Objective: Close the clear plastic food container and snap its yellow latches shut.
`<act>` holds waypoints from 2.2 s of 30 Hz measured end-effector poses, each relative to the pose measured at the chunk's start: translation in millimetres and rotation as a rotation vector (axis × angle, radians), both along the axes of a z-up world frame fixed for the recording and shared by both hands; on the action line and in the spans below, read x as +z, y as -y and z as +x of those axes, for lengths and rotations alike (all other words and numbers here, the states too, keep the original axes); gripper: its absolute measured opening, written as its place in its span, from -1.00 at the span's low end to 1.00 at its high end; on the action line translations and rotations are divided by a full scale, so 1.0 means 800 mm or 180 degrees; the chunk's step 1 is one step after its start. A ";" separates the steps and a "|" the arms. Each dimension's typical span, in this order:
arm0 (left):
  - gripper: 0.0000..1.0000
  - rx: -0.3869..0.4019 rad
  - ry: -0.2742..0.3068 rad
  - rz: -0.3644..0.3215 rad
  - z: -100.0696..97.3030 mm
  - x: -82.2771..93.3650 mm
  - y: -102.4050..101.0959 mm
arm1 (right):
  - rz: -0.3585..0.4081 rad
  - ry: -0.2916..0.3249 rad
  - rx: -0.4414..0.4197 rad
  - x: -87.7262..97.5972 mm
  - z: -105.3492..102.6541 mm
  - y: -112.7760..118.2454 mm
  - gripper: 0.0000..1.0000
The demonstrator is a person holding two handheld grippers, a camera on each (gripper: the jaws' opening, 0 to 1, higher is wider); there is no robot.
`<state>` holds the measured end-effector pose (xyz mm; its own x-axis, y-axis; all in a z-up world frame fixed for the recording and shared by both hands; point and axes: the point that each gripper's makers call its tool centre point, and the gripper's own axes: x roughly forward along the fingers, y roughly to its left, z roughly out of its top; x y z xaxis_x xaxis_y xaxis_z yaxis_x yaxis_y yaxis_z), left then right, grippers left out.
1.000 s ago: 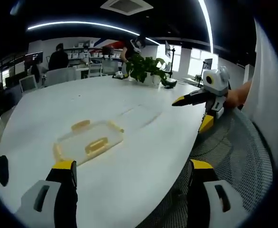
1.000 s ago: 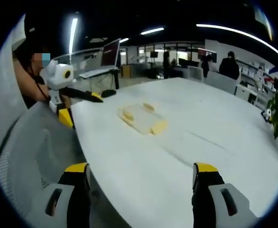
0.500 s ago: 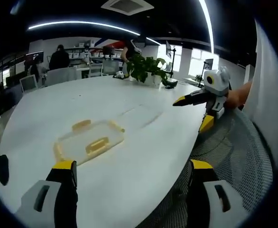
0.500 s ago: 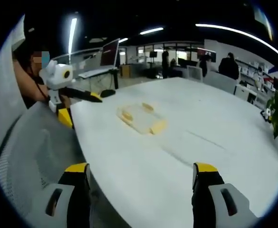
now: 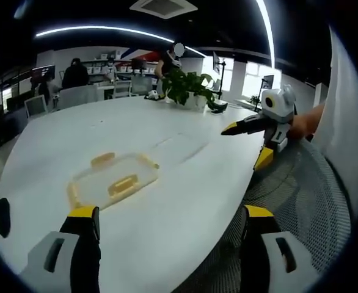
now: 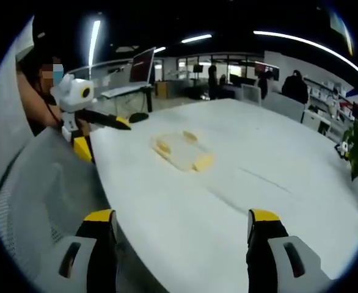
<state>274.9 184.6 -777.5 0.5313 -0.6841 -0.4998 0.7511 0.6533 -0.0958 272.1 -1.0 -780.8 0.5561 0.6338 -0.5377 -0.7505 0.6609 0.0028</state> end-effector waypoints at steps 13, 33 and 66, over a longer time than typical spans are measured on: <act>0.93 0.0006 -0.0021 0.0036 0.001 -0.003 -0.001 | 0.0037 0.0054 -0.0067 0.006 0.004 0.005 0.73; 0.89 0.0036 -0.0015 0.0102 0.002 -0.002 -0.003 | 0.0042 0.0079 0.0024 0.012 0.001 0.000 0.70; 0.83 -0.0056 0.0096 0.0145 0.037 0.012 -0.013 | -0.0249 0.0056 0.0389 0.013 0.026 -0.016 0.56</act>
<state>304.2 195.0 -767.9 0.5347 -0.6703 -0.5146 0.7646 0.6431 -0.0433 293.1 11.9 -770.4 0.4871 0.6538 -0.5790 -0.8249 0.5622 -0.0591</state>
